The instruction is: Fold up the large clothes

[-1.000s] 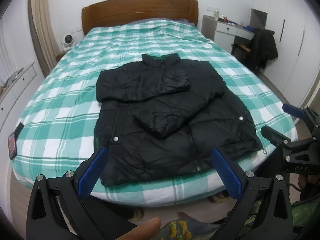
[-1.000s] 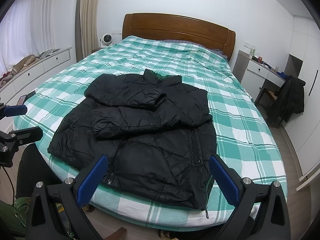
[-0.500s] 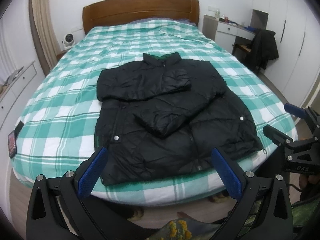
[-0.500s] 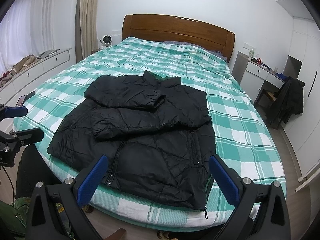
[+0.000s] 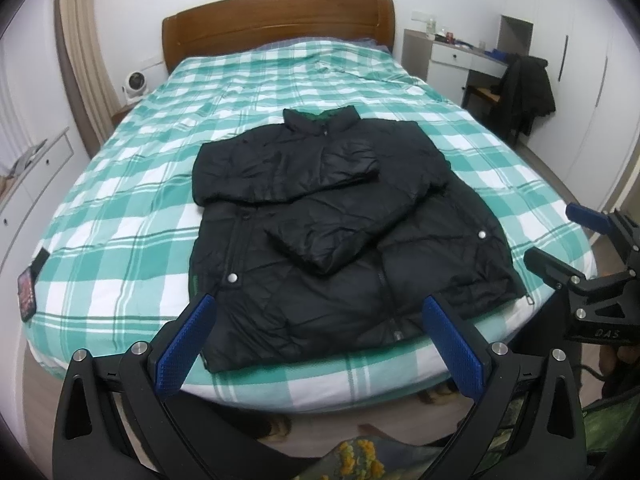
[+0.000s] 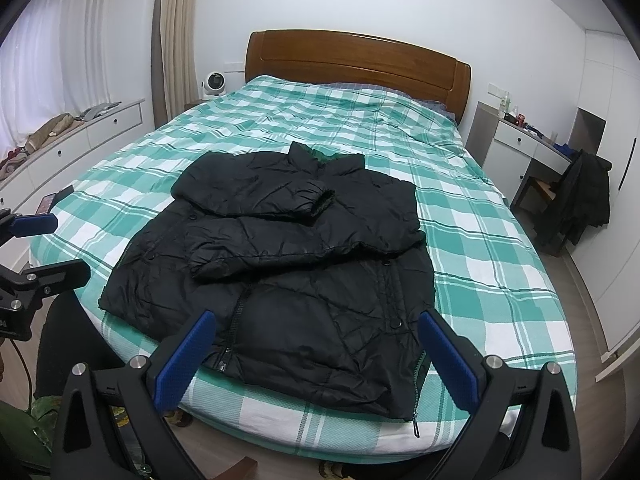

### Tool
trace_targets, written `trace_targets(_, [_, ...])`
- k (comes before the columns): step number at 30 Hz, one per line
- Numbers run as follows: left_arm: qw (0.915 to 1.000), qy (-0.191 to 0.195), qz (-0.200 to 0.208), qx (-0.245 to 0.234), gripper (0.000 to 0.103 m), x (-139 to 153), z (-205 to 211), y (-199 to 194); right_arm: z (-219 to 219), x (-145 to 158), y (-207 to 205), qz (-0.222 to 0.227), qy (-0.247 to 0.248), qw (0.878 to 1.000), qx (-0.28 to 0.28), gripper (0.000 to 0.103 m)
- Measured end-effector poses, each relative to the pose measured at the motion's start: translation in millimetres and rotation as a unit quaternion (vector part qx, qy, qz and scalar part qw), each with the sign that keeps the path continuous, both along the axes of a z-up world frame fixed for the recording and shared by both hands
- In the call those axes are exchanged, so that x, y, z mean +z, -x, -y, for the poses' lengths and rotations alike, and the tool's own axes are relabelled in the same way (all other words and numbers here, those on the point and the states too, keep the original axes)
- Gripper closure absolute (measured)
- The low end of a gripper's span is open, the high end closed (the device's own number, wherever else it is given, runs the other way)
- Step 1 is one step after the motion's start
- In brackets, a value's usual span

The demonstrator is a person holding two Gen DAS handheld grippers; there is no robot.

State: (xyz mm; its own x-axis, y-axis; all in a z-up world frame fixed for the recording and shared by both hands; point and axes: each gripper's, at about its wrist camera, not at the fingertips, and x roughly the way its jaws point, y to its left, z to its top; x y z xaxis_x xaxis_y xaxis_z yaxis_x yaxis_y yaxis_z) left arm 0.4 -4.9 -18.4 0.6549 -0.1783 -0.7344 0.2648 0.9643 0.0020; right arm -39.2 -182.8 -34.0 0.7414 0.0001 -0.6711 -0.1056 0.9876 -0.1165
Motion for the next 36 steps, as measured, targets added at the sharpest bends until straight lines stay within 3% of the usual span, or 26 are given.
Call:
trace_targets(25, [0.9999,-0.010,-0.013,-0.005,0.001,-6.6,0.8,-10.9,6.0,-2.0,-3.0,-0.012,-0.018,1.000,-0.003,0.000])
trace_targets(31, [0.9994,-0.014,-0.008,-0.031,0.000,1.9,2.3,-53.4,12.8,-6.2,-3.3,-0.014,-0.026,1.000,-0.010,0.000])
trace_targets(36, [0.9933,-0.001,-0.017,-0.114,0.000,9.3,43.4,-129.6,22.6,-8.4,-3.1,-0.012,-0.034,0.999,-0.021,0.000])
